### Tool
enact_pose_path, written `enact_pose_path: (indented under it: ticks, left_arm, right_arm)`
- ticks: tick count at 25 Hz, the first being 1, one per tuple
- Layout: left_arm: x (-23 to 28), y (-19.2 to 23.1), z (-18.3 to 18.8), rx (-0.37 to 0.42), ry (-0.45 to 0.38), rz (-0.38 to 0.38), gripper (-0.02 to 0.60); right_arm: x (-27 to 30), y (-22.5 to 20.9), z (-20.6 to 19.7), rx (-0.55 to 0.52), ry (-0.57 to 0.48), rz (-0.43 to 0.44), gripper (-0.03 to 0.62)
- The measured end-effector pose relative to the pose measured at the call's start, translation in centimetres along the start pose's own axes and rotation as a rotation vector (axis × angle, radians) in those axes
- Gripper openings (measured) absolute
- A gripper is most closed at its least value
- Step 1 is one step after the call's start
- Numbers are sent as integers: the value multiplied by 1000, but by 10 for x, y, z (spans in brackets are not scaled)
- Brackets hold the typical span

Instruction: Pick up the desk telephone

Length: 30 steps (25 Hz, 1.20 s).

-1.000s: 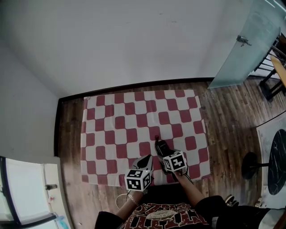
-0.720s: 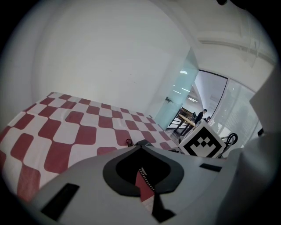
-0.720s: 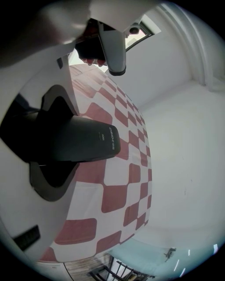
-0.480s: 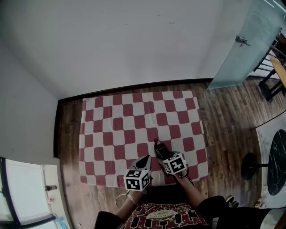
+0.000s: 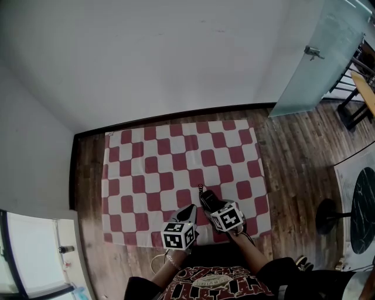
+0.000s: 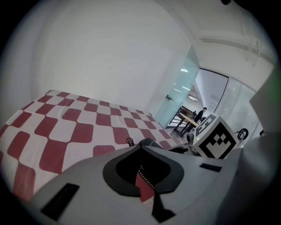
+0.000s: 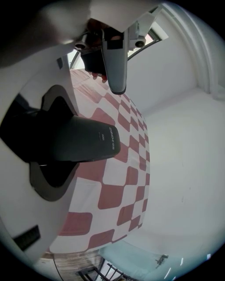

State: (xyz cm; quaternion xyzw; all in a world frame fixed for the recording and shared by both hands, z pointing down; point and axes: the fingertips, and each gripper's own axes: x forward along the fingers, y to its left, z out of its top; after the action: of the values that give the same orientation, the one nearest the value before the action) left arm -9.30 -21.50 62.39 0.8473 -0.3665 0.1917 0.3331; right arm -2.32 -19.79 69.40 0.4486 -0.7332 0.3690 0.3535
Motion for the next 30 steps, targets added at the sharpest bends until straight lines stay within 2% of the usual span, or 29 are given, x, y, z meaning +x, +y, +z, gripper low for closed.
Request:
enact_pose_path:
  ticks: [30]
  left_arm:
    - [7, -7, -10, 1, 36, -6, 9]
  right_arm:
    - [-34, 20, 4, -28, -1, 44, 291]
